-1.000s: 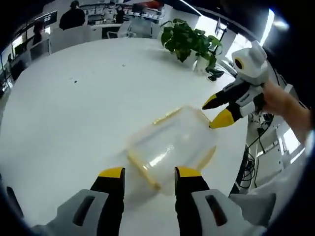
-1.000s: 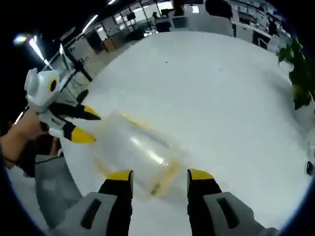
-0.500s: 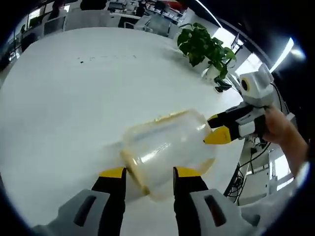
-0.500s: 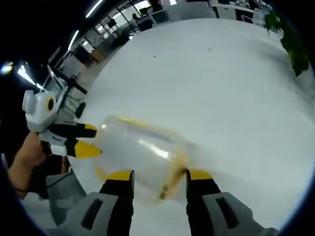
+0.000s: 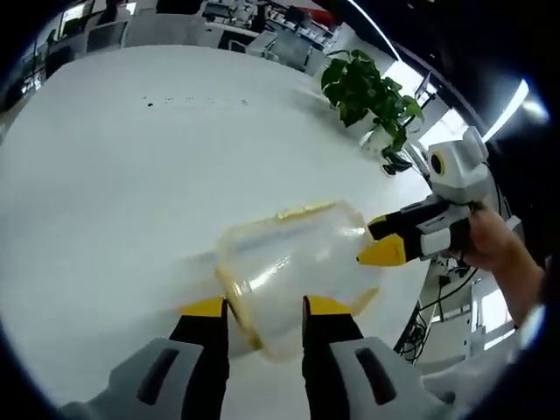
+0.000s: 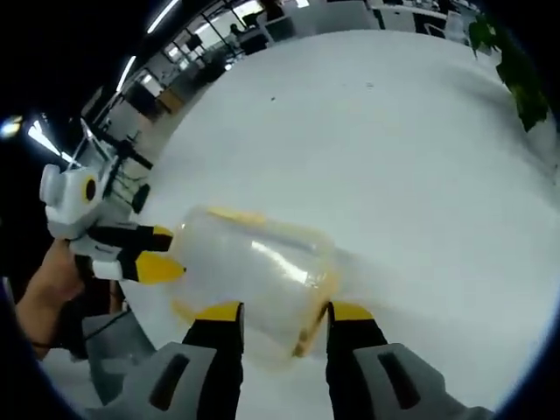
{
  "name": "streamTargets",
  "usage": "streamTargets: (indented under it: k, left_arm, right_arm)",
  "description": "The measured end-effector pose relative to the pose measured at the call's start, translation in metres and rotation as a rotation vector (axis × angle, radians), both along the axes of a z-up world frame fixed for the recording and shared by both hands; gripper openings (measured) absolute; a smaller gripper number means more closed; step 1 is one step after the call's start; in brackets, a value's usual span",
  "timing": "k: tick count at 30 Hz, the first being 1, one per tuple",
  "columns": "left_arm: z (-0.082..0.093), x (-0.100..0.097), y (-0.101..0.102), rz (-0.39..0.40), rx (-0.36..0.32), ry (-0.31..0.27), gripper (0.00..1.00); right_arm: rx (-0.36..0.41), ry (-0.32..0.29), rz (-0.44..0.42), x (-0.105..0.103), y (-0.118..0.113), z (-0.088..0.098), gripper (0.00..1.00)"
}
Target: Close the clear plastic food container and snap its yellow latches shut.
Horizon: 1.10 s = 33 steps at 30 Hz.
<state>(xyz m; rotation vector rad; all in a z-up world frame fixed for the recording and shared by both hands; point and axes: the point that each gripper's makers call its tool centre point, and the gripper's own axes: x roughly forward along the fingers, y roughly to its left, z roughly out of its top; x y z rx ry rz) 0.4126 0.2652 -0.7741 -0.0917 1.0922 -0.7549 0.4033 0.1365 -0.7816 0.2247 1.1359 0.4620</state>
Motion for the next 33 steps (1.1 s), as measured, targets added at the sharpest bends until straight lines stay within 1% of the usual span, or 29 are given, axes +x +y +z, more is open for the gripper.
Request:
streamTargets:
  k: [1,2,5,12,15,18,20,23,26,29,31,33]
  left_arm:
    - [0.0,0.0,0.001,0.006,-0.005,0.001,0.3]
    - [0.0,-0.001,0.001,0.008,-0.005,-0.001,0.3]
    - [0.0,0.0,0.003,0.011,-0.007,-0.004,0.31]
    - [0.0,0.001,0.006,0.017,-0.018,0.018,0.34]
    - [0.002,-0.001,0.007,-0.016,-0.004,-0.01,0.35]
    - [0.001,-0.002,0.01,-0.016,-0.005,-0.004,0.35]
    - [0.002,-0.001,0.01,-0.033,-0.008,-0.02,0.35]
    - [0.005,-0.001,0.008,-0.046,-0.009,-0.029,0.35]
    - [0.007,0.001,0.008,-0.05,-0.014,-0.039,0.35]
    - [0.007,0.001,0.006,-0.069,-0.008,-0.043,0.35]
    - [0.008,0.0,0.006,-0.092,-0.001,-0.052,0.36]
    - [0.009,0.004,0.01,-0.108,0.018,-0.078,0.38]
  right_arm:
    - [-0.001,-0.002,0.002,-0.001,0.001,0.0,0.35]
    - [0.003,0.011,-0.002,0.0,0.002,0.001,0.36]
    - [0.006,0.009,-0.006,-0.001,0.003,0.001,0.37]
    - [0.053,0.003,-0.032,-0.002,0.001,0.002,0.39]
    - [0.063,0.005,-0.014,-0.005,0.003,0.002,0.39]
    - [0.037,-0.017,0.009,-0.005,0.0,0.004,0.4]
    - [0.024,-0.022,0.018,-0.003,-0.003,0.005,0.41]
    - [0.024,-0.025,0.031,-0.002,-0.003,0.007,0.43]
    - [0.001,-0.042,0.071,0.0,-0.005,0.009,0.43]
    - [0.0,-0.041,0.088,0.0,-0.005,0.012,0.44]
    - [-0.021,-0.05,0.115,0.001,-0.006,0.014,0.44]
    - [-0.033,-0.058,0.142,0.002,-0.006,0.016,0.44]
